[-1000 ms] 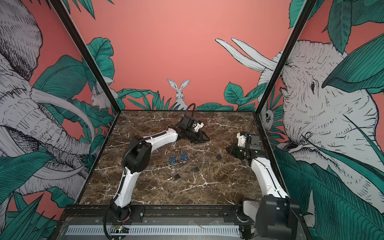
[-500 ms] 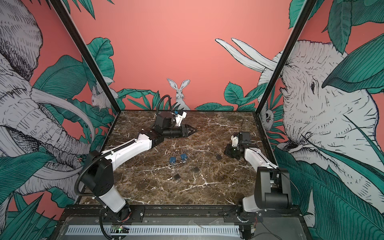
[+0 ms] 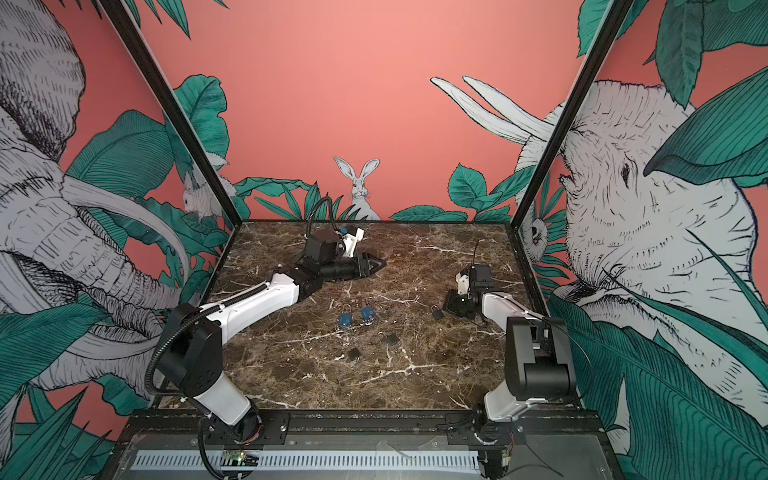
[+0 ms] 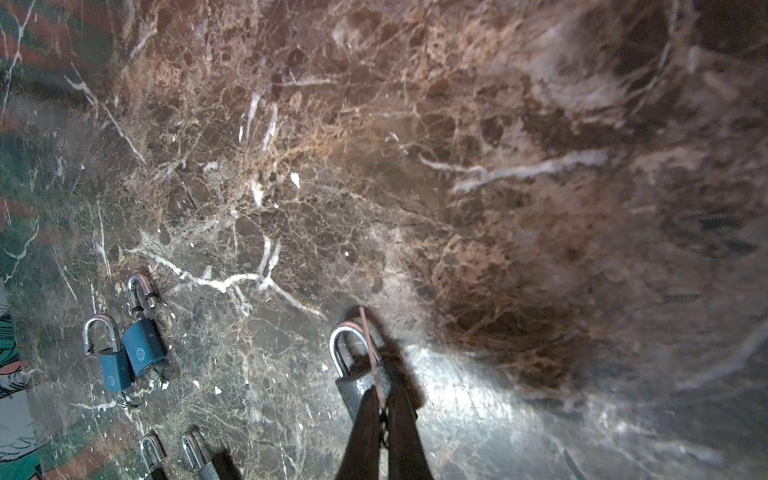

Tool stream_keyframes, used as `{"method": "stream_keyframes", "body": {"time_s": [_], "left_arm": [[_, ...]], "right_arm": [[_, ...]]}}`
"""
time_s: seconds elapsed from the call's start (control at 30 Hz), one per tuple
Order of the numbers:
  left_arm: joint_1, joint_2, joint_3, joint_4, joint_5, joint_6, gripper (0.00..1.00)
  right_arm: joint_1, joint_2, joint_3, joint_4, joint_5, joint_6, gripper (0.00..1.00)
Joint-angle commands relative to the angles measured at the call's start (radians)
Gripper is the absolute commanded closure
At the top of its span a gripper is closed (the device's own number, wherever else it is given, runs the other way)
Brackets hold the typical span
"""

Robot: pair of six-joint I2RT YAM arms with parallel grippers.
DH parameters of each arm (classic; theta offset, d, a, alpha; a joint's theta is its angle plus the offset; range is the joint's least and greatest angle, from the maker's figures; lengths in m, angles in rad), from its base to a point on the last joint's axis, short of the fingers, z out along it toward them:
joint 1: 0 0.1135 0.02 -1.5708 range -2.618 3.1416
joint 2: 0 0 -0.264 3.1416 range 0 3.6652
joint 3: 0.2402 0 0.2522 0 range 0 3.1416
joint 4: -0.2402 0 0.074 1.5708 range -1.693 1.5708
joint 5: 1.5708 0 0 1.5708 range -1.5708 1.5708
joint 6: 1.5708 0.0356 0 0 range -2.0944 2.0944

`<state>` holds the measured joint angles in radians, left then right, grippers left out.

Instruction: Lock with the key

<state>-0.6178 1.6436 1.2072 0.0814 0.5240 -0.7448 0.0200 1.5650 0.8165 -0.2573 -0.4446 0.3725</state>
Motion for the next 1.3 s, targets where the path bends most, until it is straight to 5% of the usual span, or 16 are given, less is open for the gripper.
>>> {"method": "stream_keyframes", "body": {"time_s": [0.0, 0.7, 0.93, 1.27], "left_arm": [[0.007, -0.038, -0.011, 0.033, -0.008, -0.01, 0.53], [0.015, -0.037, -0.038, 0.06, -0.009, -0.031, 0.54], [0.016, -0.039, -0.039, 0.063, -0.005, -0.032, 0.54], [0.019, -0.059, -0.05, 0.065, -0.008, -0.032, 0.54]], "right_arm": [[0.008, 0.016, 0.007, 0.029, 0.013, 0.005, 1.0], [0.018, 0.028, -0.033, 0.046, 0.026, 0.014, 1.0], [0.021, 0.029, -0.03, 0.028, 0.039, 0.013, 0.82], [0.035, -0.09, 0.003, -0.079, 0.09, -0.002, 0.79]]}}
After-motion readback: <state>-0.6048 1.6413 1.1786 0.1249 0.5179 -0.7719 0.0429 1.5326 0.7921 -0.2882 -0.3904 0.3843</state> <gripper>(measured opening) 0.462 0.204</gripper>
